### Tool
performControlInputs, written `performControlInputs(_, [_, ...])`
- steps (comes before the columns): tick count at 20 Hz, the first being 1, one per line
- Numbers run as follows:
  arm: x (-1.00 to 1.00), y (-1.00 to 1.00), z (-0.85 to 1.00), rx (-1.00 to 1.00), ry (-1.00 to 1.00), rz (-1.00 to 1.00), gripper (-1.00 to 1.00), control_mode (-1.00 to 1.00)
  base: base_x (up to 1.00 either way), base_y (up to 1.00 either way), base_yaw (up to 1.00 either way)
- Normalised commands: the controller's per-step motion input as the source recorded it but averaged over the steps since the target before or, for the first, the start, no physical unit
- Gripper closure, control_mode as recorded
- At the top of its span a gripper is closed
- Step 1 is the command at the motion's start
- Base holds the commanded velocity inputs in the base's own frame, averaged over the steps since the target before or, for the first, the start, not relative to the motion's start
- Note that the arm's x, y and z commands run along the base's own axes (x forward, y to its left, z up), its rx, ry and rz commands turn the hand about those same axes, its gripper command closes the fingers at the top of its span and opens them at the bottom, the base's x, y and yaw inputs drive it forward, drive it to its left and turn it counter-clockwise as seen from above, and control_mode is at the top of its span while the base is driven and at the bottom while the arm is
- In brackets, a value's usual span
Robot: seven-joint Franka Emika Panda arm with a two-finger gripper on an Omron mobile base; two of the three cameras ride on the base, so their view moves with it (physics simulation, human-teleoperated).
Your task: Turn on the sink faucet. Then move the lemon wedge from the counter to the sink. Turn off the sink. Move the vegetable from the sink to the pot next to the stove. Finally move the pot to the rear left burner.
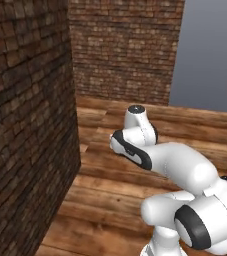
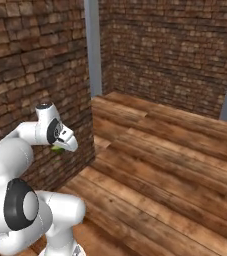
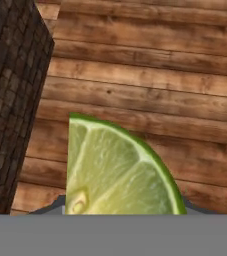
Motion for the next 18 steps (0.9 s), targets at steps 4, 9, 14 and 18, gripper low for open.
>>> performControlInputs(4, [0.0, 0.0, 0.0, 0.0, 0.0, 0.0, 1.0, 1.0, 0.93, 0.12, -0.17])
performControlInputs(9, [0.0, 0.0, 0.0, 0.0, 0.0, 0.0, 1.0, 1.0, 0.87, -0.2, -0.23])
performControlInputs(14, [0.0, 0.0, 0.0, 0.0, 0.0, 0.0, 1.0, 1.0, 0.71, -0.46, -0.36])
performControlInputs(18, [0.0, 0.0, 0.0, 0.0, 0.0, 0.0, 1.0, 1.0, 0.59, -0.17, -0.42])
